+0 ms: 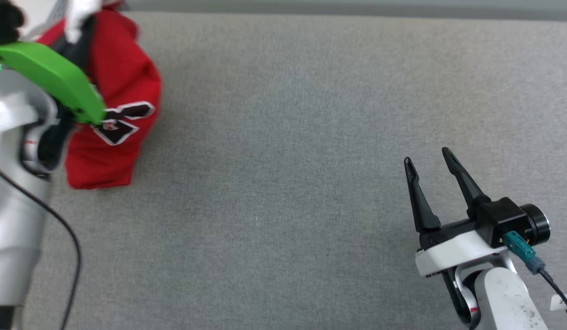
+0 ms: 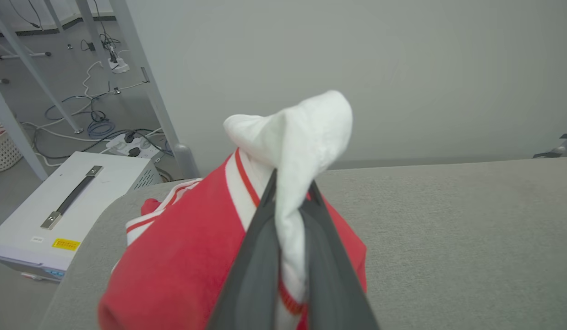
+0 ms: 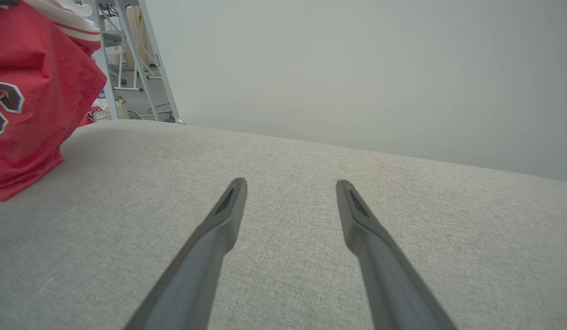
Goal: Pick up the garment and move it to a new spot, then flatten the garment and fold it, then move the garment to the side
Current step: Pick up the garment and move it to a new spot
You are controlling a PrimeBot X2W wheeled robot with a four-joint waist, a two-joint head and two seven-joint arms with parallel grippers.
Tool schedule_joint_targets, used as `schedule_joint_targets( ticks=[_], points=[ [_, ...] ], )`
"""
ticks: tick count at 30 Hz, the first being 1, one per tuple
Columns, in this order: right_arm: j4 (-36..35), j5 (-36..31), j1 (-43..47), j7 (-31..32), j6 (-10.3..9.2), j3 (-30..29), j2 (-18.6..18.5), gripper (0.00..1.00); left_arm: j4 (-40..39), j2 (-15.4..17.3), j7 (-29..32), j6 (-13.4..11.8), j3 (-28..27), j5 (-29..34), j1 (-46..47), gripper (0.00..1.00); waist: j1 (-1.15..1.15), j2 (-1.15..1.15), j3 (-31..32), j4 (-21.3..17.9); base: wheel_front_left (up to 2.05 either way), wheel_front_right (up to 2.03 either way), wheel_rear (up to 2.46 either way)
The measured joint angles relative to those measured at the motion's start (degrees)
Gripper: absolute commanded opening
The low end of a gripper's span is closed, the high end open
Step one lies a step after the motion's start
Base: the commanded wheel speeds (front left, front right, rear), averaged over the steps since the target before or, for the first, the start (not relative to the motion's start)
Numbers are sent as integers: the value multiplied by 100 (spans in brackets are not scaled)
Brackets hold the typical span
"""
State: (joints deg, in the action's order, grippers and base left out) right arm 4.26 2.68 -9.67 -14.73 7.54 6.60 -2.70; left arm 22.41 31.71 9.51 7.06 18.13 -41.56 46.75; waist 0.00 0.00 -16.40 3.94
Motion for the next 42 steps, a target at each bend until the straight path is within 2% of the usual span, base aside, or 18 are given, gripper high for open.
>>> schedule_joint_targets(
  ticks=[5,12,20,24,26,31,34,42],
  points=[
    [2,116,112,0,0,-49,1,100,-613,-463,41,-55,426,73,-289,0,0,0,444,-69,0,0,0],
    [-36,225,140,0,0,-216,0,100,-918,-1265,-152,-364,918,185,-614,0,0,0,757,-390,0,0,0],
    [-80,230,138,0,0,-332,-2,100,-202,-2470,-698,-577,1660,588,-653,0,0,0,707,-909,0,0,0],
    [-81,246,132,0,0,-342,-3,100,435,-2742,-1056,-778,2034,877,-644,0,0,0,637,-1186,0,0,0],
    [-81,274,131,0,0,-347,0,100,651,-2793,-1157,-786,2268,903,-653,100,0,0,609,-1318,0,0,0],
    [-79,310,132,0,0,-361,-4,100,877,-2862,-1303,-708,2927,641,-739,100,0,0,540,-1600,0,0,0],
    [-70,314,137,0,0,-455,-8,100,906,-2878,-1413,-708,3161,464,-758,100,0,0,537,-1628,0,0,0],
    [-16,276,165,0,0,-514,-9,100,1072,-2821,-2109,-784,2847,271,-550,100,0,0,680,-1310,0,0,0]
  ],
)
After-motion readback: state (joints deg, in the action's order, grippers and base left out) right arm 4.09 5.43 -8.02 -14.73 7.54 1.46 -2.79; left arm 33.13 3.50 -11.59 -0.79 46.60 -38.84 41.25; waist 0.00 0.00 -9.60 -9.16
